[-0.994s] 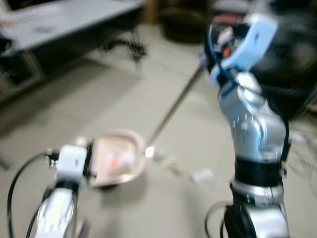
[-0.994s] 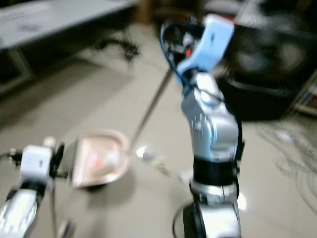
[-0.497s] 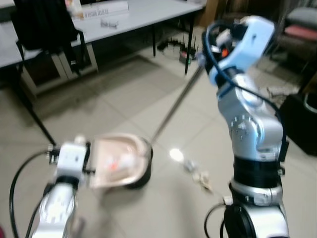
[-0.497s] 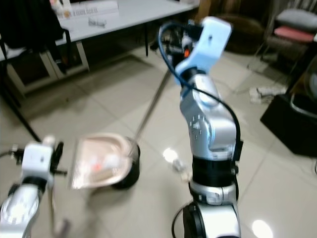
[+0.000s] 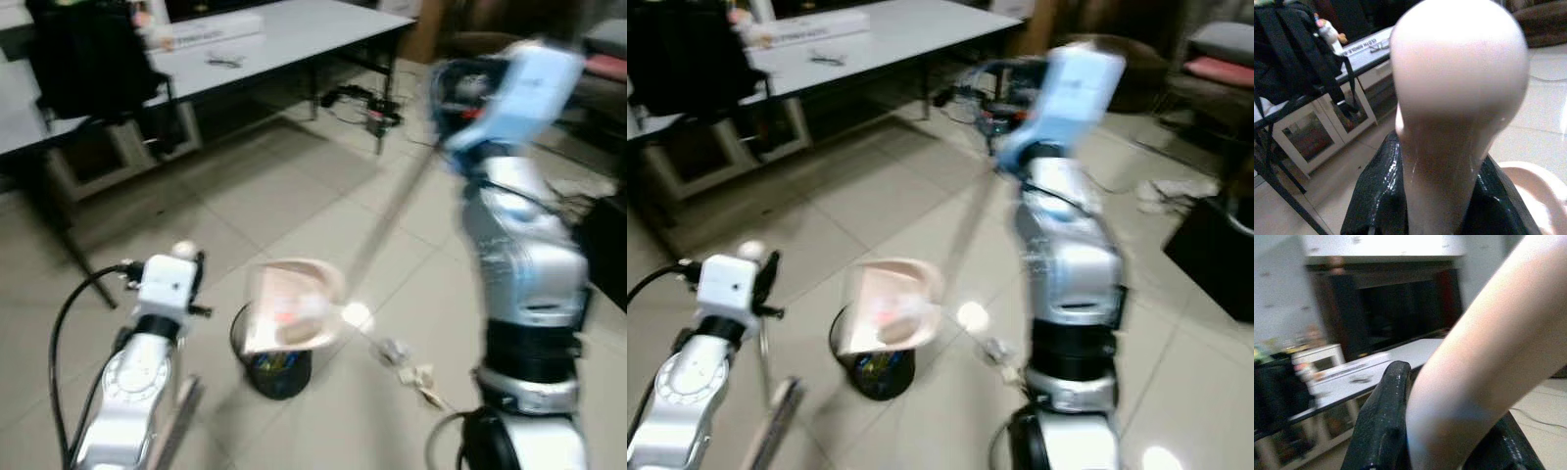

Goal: Sweep floor

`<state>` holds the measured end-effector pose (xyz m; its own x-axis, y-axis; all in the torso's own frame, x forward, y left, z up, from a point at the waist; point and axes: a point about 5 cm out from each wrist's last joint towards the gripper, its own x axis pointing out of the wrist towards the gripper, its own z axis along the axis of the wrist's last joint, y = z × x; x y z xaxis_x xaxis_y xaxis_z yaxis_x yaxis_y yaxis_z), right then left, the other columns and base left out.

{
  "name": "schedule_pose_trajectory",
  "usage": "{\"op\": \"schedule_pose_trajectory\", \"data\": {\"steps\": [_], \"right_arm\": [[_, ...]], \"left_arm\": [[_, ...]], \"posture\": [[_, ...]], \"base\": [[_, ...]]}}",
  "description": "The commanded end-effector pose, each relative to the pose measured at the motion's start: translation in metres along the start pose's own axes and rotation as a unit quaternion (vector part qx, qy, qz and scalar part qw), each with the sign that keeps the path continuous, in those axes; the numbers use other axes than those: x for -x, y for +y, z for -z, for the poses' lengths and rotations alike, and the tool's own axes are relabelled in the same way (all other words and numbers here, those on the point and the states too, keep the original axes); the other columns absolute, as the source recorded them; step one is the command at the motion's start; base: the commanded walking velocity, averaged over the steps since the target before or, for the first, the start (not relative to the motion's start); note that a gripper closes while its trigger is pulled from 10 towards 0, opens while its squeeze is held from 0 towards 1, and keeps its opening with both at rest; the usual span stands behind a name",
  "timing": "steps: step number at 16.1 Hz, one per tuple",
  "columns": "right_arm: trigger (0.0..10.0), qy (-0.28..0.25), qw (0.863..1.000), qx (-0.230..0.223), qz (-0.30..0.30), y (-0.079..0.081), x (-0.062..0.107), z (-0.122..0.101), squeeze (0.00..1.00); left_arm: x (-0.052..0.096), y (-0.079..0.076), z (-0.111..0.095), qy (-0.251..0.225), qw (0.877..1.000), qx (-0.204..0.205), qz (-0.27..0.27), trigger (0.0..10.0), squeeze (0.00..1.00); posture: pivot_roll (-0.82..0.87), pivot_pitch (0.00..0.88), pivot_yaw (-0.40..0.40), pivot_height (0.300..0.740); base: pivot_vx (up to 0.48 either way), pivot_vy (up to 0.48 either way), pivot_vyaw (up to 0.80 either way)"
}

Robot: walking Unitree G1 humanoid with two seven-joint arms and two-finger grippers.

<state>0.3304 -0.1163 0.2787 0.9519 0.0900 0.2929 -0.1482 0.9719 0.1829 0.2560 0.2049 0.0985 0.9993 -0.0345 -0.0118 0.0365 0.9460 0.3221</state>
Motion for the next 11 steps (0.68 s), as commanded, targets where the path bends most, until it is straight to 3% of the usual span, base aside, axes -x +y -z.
{"op": "schedule_pose_trajectory", "data": {"steps": [1, 3, 11], "right_arm": [[10.0, -0.041, 0.999, -0.002, 0.000, -0.003, 0.002, -0.016, 0.00], [10.0, -0.037, 0.999, 0.005, 0.001, -0.004, 0.003, -0.013, 0.00], [10.0, -0.025, 1.000, 0.007, -0.005, -0.001, -0.001, 0.002, 0.00]], "left_arm": [[-0.002, -0.001, -0.007, -0.016, 1.000, -0.009, 0.003, 10.0, 0.00], [-0.002, -0.002, -0.006, -0.016, 1.000, -0.005, 0.000, 10.0, 0.00], [0.003, -0.001, -0.004, -0.008, 1.000, -0.002, -0.011, 10.0, 0.00]], "posture": [[-0.09, 0.000, 0.082, 0.740], [-0.09, 0.000, 0.081, 0.740], [-0.07, 0.000, 0.068, 0.740]], "base": [[0.405, 0.000, 0.00], [0.377, 0.000, 0.00], [0.000, 0.000, 0.00]]}}
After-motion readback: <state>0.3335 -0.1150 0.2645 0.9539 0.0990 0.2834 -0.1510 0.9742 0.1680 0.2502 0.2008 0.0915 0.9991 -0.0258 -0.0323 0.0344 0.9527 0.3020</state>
